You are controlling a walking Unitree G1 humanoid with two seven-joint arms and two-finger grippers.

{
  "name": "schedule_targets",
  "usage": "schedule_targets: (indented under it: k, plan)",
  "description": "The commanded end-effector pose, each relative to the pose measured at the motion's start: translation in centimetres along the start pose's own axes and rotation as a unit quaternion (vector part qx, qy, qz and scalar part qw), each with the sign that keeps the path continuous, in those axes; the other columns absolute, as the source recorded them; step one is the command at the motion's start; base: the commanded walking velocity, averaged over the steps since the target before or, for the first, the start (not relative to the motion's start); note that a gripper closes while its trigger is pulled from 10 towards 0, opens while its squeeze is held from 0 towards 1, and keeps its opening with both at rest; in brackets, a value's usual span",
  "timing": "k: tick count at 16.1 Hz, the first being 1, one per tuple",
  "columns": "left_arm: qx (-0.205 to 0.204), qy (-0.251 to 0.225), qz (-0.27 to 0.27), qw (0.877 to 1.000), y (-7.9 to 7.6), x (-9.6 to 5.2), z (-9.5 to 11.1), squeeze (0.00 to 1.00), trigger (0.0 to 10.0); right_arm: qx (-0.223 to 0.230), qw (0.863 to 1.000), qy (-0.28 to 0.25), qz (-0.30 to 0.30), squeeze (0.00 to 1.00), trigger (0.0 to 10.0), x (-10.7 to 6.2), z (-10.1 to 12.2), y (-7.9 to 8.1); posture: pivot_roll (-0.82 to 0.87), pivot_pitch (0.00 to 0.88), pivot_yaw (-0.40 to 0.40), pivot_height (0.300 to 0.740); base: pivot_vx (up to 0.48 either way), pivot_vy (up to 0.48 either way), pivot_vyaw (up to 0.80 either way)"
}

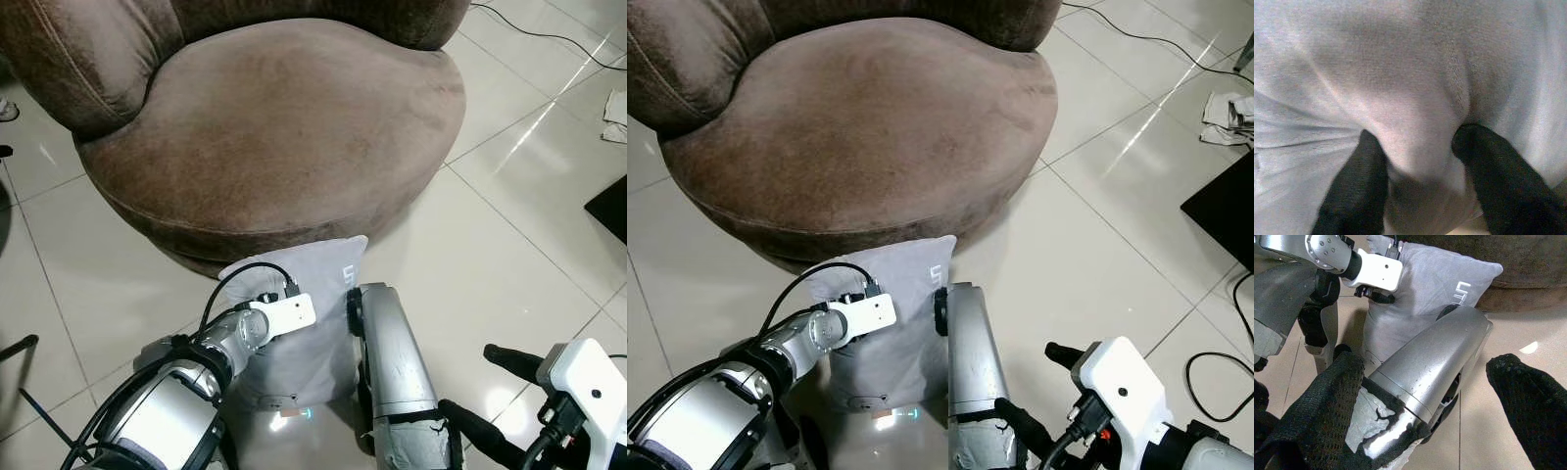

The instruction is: Move the pillow to the sofa from floor

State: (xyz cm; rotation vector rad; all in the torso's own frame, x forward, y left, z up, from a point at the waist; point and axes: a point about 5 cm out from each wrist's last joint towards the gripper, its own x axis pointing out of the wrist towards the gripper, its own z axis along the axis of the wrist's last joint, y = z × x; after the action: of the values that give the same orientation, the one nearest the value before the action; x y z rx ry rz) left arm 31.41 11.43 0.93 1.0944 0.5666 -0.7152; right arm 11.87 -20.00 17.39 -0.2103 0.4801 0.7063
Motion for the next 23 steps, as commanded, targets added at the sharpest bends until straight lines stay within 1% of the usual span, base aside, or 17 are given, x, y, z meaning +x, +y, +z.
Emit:
schedule_targets:
  k: [1,4,13,18,20,21,22,23]
  plan:
    - [0.009,0.004,-0.026,1.0,-1.4,0.1,-0.2,0.0,0.0,-0.001,1.0,0.002,0.002,0.0,10.0,0.0,0.0,0.1,-0.6,0.273,-0.057,0.456,0.0,0.0,0.0]
    - [0.0,0.004,-0.022,1.0,-1.3,0.1,-0.2,0.0,0.0,-0.001,1.0,0.003,0.004,0.0,10.0,0.1,0.0,0.1,-0.6,0.274,-0.06,0.456,0.0,0.0,0.0]
    - [-0.003,0.0,-0.028,1.0,-1.4,0.2,0.0,0.0,0.0,0.0,1.0,0.002,0.006,0.0,10.0,0.3,-0.1,0.2,-0.59,0.269,-0.057,0.456,0.0,0.0,0.0]
    - [-0.013,0.0,-0.024,1.0,-1.4,0.1,-0.2,0.0,0.0,0.0,1.0,-0.004,0.008,0.0,10.0,1.0,-0.2,0.1,-0.57,0.242,-0.047,0.456,0.0,0.0,0.0]
    - [-0.024,-0.001,-0.021,0.999,-1.2,0.1,-0.2,0.0,0.0,-0.001,1.0,-0.007,0.009,0.0,10.0,1.3,-0.2,0.0,-0.57,0.235,-0.044,0.456,0.0,0.0,0.0]
    - [-0.05,-0.002,-0.02,0.999,-1.2,0.1,-0.2,0.0,0.0,-0.002,1.0,-0.008,0.01,0.0,10.0,1.4,-0.2,0.0,-0.57,0.233,-0.043,0.456,0.0,0.0,0.0]
    - [-0.062,-0.005,-0.023,0.998,-1.3,0.1,-0.1,0.0,0.0,-0.003,1.0,-0.009,0.01,0.0,10.0,1.4,-0.2,0.0,-0.57,0.227,-0.043,0.456,0.0,0.0,0.0]
    - [-0.088,-0.009,-0.024,0.996,-1.3,0.1,0.0,0.0,0.0,-0.004,1.0,-0.009,0.01,0.0,10.0,1.5,-0.2,-0.1,-0.57,0.223,-0.042,0.456,0.0,0.0,0.0]
